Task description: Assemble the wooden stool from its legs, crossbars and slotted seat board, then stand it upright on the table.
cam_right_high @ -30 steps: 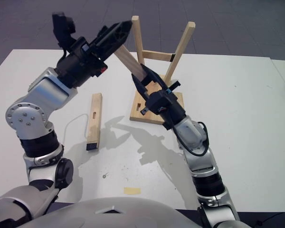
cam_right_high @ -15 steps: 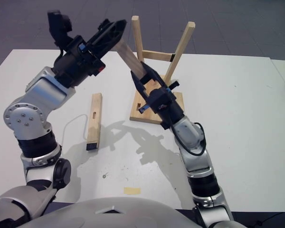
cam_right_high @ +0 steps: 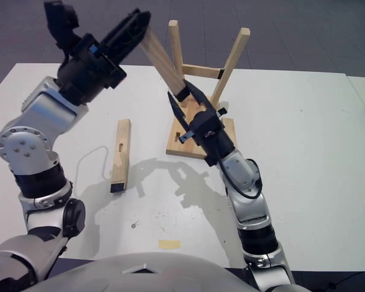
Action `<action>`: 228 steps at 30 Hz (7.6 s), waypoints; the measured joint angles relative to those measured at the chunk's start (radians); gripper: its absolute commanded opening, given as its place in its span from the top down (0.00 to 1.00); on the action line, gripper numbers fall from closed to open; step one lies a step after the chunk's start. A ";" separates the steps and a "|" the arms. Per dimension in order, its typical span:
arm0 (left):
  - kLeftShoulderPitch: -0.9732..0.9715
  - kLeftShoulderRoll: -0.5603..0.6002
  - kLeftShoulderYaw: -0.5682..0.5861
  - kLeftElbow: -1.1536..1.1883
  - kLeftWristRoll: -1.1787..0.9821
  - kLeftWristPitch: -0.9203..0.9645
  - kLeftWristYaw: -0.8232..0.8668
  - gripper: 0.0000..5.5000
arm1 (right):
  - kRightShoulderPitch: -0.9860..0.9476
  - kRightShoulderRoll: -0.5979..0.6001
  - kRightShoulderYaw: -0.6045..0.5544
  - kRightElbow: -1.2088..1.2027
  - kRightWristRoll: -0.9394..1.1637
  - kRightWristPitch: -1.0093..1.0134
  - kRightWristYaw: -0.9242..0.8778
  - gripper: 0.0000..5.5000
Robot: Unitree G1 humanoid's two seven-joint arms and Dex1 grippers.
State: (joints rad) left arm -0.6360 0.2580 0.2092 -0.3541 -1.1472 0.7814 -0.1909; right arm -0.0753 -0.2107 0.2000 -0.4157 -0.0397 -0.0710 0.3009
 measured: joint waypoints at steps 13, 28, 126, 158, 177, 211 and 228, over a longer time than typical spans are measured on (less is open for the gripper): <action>0.432 0.139 -0.024 -0.095 0.633 -0.159 0.239 0.92 | 0.158 -0.005 -0.068 0.015 -0.028 -0.028 -0.070 0.18; 0.626 -0.077 0.054 -0.205 0.556 -0.157 0.302 0.92 | 0.211 -0.004 -0.087 0.024 -0.059 -0.049 -0.092 0.02; 0.315 0.020 -0.001 -0.050 0.760 -0.350 0.035 0.02 | 0.135 0.001 -0.050 0.116 -0.211 -0.083 -0.171 0.02; 0.266 0.034 0.027 0.000 0.778 -0.289 0.058 0.02 | 0.128 0.023 -0.050 0.118 -0.184 -0.062 -0.179 0.02; 0.400 0.066 0.015 0.081 0.755 -0.265 -0.025 0.02 | 0.140 0.047 -0.041 0.096 -0.147 -0.006 -0.179 0.02; 0.612 0.518 -0.242 0.023 0.683 0.176 -0.360 0.12 | 0.288 0.140 0.048 0.081 -0.287 -0.024 -0.317 0.02; 0.558 0.641 -0.315 0.167 0.850 0.006 -0.497 0.61 | 0.264 0.160 0.045 0.104 -0.297 -0.023 -0.350 0.02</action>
State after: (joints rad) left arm -0.0782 0.8991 -0.1054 -0.1867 -0.2974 0.7876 -0.6881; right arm 0.1891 -0.0508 0.2447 -0.3118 -0.3369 -0.0938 -0.0494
